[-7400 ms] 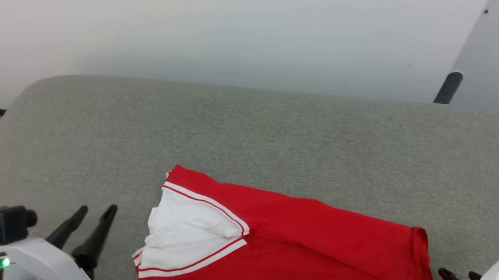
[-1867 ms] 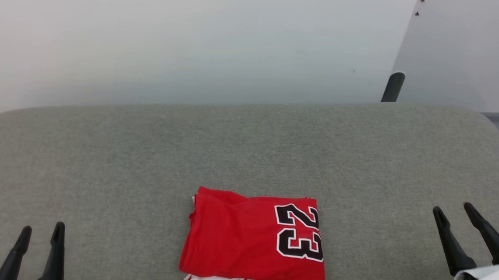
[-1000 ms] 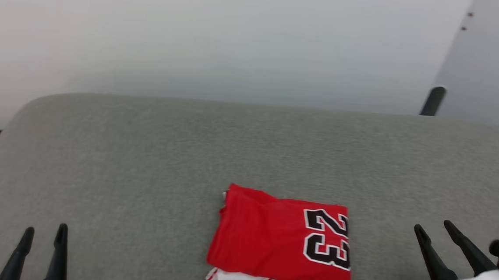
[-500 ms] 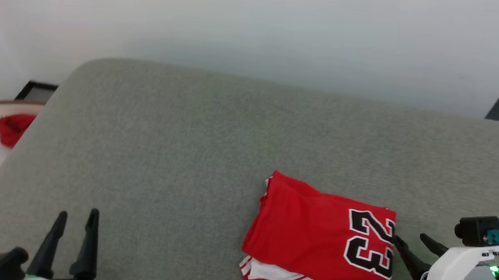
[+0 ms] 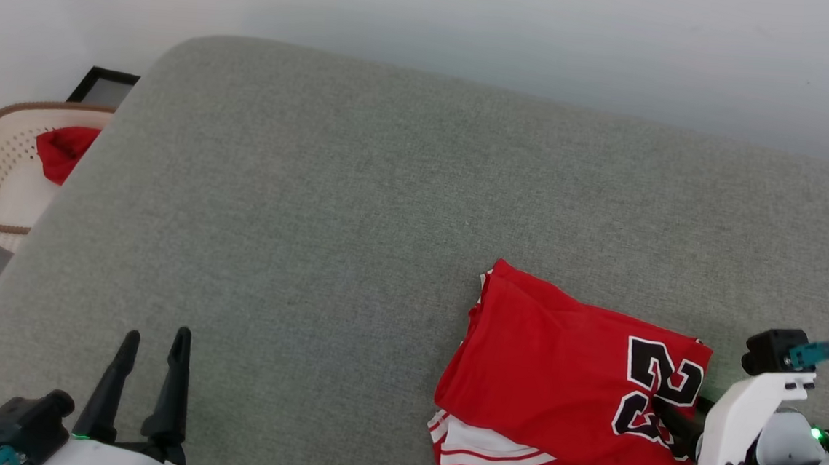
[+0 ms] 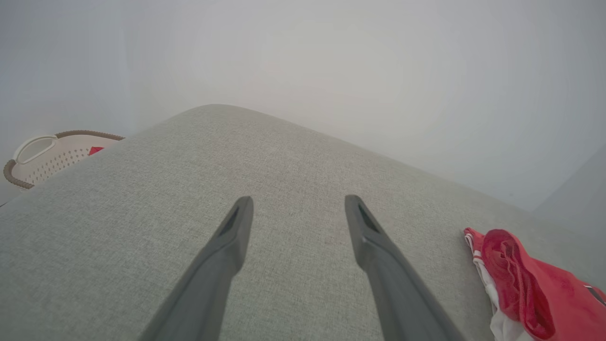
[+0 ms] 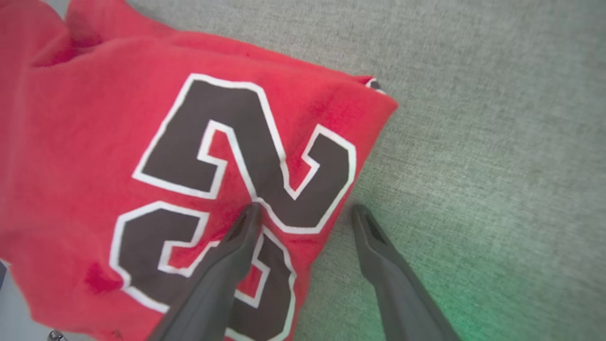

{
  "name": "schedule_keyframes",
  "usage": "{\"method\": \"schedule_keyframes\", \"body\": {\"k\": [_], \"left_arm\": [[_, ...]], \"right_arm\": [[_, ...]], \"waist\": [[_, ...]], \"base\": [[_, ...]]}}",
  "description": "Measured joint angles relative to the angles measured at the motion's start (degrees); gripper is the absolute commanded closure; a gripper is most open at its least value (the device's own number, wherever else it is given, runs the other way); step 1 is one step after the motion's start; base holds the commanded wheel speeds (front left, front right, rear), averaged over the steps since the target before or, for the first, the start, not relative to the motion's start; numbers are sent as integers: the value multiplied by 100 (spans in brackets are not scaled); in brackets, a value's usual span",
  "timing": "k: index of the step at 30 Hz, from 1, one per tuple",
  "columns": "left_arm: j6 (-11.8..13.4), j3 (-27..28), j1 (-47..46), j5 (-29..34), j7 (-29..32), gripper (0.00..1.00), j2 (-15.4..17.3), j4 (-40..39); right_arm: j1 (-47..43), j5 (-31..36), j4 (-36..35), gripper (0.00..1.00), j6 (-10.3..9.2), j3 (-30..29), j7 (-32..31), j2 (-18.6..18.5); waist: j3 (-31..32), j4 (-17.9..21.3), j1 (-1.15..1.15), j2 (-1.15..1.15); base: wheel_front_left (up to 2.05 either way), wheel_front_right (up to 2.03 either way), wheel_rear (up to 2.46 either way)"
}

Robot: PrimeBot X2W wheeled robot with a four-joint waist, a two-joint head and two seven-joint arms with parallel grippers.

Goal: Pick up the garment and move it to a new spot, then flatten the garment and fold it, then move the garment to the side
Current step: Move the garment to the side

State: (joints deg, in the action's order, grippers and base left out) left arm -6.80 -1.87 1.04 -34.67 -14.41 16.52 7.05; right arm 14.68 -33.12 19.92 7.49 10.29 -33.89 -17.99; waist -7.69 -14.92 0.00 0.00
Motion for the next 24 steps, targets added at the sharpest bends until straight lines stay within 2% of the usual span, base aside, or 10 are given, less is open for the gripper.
{"method": "schedule_keyframes", "body": {"k": [1, 2, 3, 7, 12, 24], "left_arm": [[0, 0, -3, -2, -13, 0, -2, 14], [-2, -2, -15, -7, -21, 0, -3, 30], [-3, -8, -24, -7, -23, 0, -9, 41], [-25, -7, -54, -18, -31, 0, -16, 85], [-26, 45, -53, -11, -47, 0, -15, 102], [-34, -75, -110, 80, -57, 0, 11, 70]], "right_arm": [[33, -5, 1, 0, 0, 15, -91, 3], [56, -35, -11, 26, -3, 44, -175, -2], [86, -76, -9, 100, -3, 30, -201, 0], [151, -111, -27, 100, 1, 19, -246, 80], [230, -55, -137, 100, 4, 69, -360, 4], [456, -8, -580, 100, 3, 15, -635, -676]], "waist": [[-21, -9, 0, 0], [-39, -16, 0, 0], [-53, -20, 0, 0], [-69, -12, 0, 0], [-33, 75, 0, 0], [91, 611, 0, 0]], "base": [[0, 0, 0], [0, 0, 0], [0, 0, 0], [0, 0, 0], [0, 0, 0], [0, 0, 0]]}}
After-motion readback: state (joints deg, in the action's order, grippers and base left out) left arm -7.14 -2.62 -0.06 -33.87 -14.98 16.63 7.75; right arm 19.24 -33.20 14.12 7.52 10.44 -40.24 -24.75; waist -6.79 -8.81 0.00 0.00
